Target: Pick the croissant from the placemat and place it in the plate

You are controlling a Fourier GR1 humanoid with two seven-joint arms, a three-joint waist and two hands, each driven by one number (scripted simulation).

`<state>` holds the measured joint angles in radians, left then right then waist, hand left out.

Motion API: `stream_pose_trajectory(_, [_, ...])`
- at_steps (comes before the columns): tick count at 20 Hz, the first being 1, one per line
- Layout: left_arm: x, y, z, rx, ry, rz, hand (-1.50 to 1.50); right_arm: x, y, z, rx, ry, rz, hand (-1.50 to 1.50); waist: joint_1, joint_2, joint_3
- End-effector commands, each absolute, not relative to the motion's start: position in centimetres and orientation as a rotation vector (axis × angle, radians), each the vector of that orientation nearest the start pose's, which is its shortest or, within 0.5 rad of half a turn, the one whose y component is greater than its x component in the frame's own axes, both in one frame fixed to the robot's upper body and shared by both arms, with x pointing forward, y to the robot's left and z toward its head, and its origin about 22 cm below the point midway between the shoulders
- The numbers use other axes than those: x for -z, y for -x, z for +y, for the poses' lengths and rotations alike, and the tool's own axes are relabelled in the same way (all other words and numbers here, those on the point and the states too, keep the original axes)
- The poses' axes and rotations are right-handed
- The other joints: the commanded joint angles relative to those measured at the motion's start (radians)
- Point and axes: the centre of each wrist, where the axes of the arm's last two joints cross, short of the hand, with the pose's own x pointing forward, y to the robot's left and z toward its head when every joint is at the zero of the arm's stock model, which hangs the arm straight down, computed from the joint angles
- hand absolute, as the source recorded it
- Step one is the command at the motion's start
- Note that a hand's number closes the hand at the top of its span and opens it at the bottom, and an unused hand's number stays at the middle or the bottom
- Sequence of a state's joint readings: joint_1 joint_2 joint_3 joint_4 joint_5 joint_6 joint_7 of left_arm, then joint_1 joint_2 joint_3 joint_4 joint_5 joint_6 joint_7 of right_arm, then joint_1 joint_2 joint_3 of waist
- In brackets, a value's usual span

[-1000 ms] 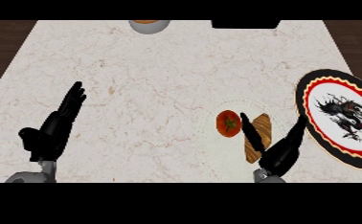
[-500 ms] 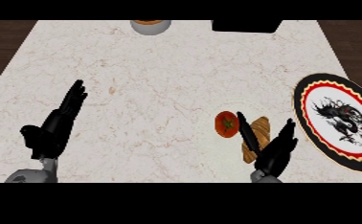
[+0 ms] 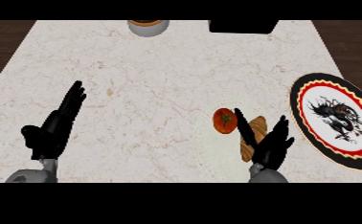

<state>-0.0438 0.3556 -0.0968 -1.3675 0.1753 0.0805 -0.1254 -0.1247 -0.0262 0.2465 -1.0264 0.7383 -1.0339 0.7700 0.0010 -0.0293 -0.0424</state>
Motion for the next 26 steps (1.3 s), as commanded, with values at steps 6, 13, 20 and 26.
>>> stream_pose_trajectory(6, [1.6, -24.7, 30.7, 0.137, -0.182, -1.498, 0.0, 8.0, -26.0, -17.3, 0.057, 1.047, -0.53, -1.5, -0.015, 0.019, 0.035])
stream_pose_trajectory(13, [1.9, -24.3, 31.3, 0.157, -0.149, -1.521, 0.0, 5.7, -26.5, -15.0, 0.038, 1.103, -0.403, -1.5, -0.002, 0.024, 0.04])
stream_pose_trajectory(20, [1.9, -25.6, 31.1, 0.138, -0.163, -1.511, 0.0, 3.5, -26.6, -17.0, 0.042, 1.085, -0.418, -1.5, -0.007, 0.028, 0.042])
stream_pose_trajectory(26, [2.4, -24.2, 30.6, 0.144, -0.146, -1.505, 0.0, 4.4, -27.2, -16.8, -0.032, 1.04, -0.49, 1.5, 0.004, 0.03, 0.043])
